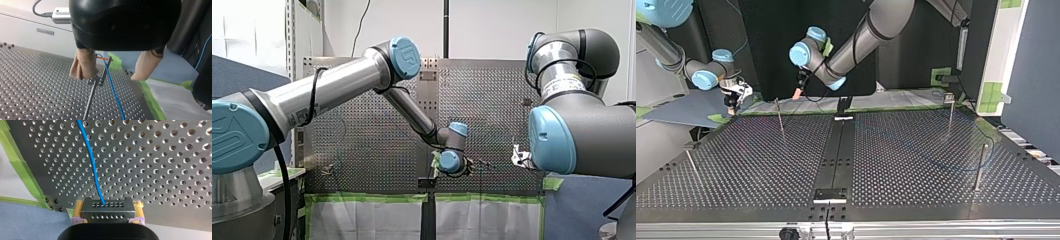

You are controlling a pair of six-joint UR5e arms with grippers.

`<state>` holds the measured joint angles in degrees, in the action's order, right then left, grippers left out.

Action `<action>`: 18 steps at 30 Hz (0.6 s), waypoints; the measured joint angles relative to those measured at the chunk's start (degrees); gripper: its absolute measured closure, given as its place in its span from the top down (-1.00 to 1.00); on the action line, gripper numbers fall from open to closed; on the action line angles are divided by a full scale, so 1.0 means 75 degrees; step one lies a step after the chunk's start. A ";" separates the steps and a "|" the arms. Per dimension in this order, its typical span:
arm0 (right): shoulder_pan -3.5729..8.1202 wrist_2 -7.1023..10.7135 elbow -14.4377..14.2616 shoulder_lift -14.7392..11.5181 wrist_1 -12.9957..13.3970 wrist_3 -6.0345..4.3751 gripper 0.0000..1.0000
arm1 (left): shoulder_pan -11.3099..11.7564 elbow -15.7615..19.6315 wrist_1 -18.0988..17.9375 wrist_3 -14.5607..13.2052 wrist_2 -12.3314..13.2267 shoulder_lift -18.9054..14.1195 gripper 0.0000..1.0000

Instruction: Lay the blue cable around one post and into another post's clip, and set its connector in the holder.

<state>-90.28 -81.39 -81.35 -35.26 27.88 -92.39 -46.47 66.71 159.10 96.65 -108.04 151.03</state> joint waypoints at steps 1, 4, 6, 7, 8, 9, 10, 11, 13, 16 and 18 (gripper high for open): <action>0.0000 0.0000 0.0000 0.0002 -0.0001 0.0000 -1.00 | 0.0029 0.0052 -0.0025 0.0044 -0.0020 -0.0051 0.99; -0.0002 0.0000 0.0000 0.0002 0.0003 0.0000 -1.00 | 0.0096 0.0209 -0.0155 0.0189 -0.0126 -0.0207 0.99; -0.0005 0.0000 0.0000 0.0002 0.0007 0.0000 -1.00 | 0.0117 0.0319 -0.0255 0.0297 -0.0215 -0.0315 0.99; -0.0009 0.0000 0.0000 0.0002 0.0008 0.0000 -1.00 | 0.0125 0.0392 -0.0328 0.0369 -0.0275 -0.0390 0.99; -0.0013 0.0000 -0.0001 0.0003 0.0009 0.0000 -1.00 | 0.0129 0.0446 -0.0383 0.0412 -0.0314 -0.0443 0.99; -0.0018 0.0000 0.0000 0.0003 0.0009 0.0000 -1.00 | 0.0133 0.0500 -0.0434 0.0443 -0.0346 -0.0496 0.99; -0.0021 0.0000 0.0000 0.0002 0.0010 0.0000 -1.00 | 0.0137 0.0568 -0.0499 0.0477 -0.0376 -0.0564 0.99; -0.0023 0.0000 0.0000 0.0002 0.0011 0.0000 -1.00 | 0.0138 0.0617 -0.0549 0.0494 -0.0391 -0.0614 0.99; -0.0030 0.0000 0.0010 0.0001 0.0006 0.0000 -1.00 | 0.0133 0.0740 -0.0672 0.0508 -0.0421 -0.0735 0.99; -0.0036 0.0000 0.0021 -0.0001 -0.0006 0.0000 -1.00 | 0.0098 0.0937 -0.0871 0.0509 -0.0525 -0.0933 0.99; -0.0041 0.0000 0.0030 0.0000 -0.0007 0.0000 -1.00 | 0.0080 0.1071 -0.1002 0.0506 -0.0635 -0.1067 0.99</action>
<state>-90.58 -81.39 -81.13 -35.26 27.83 -92.39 -45.87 74.74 151.59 100.45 -112.80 143.03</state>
